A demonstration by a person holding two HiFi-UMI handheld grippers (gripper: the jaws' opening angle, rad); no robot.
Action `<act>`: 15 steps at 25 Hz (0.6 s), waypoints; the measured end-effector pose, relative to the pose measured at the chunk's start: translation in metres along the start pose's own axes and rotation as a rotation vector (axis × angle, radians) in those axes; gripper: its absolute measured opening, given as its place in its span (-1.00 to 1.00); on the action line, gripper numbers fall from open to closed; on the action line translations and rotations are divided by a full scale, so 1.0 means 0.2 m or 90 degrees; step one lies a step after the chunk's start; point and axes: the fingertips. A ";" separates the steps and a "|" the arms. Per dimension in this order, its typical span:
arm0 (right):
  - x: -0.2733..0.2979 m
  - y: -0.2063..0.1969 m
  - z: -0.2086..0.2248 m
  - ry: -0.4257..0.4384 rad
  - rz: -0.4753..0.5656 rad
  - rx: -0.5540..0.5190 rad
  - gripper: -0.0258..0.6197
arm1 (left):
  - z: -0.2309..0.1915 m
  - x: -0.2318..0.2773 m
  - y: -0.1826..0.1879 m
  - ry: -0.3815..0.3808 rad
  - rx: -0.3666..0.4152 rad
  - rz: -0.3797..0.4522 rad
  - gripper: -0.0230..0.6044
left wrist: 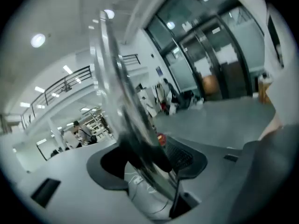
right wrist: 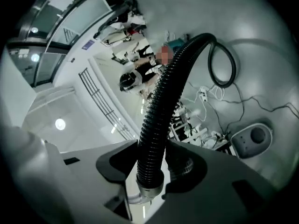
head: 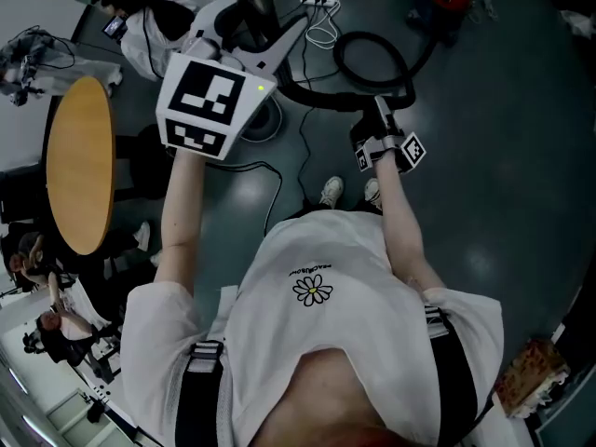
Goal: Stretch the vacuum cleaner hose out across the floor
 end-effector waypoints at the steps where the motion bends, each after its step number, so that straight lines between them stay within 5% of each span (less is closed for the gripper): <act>1: -0.06 0.07 -0.02 0.001 0.042 -0.011 -0.31 | 0.00 0.04 -0.07 0.026 0.050 -0.052 -0.16; 3: -0.17 0.21 -0.11 0.036 0.124 -0.041 -0.33 | -0.01 0.08 -0.21 0.031 0.050 -0.113 -0.05; 5: -0.22 0.32 -0.26 0.095 0.167 -0.080 -0.34 | -0.07 0.09 -0.35 0.015 -0.042 -0.136 0.00; 8: -0.18 0.35 -0.45 0.144 0.111 -0.148 -0.38 | -0.17 0.07 -0.46 0.007 -0.160 -0.115 0.00; 11: -0.13 0.31 -0.56 0.139 0.023 -0.217 -0.38 | -0.26 0.05 -0.48 0.010 -0.195 -0.111 0.00; 15: -0.06 0.28 -0.66 0.190 0.002 -0.257 -0.38 | -0.35 0.02 -0.47 -0.015 -0.252 -0.065 0.01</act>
Point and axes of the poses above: the fingertips, and each gripper's own axes: x forward along the fingers, z to its right, y out of its top, and after that the axes turned 10 degrees about -z, right-handed
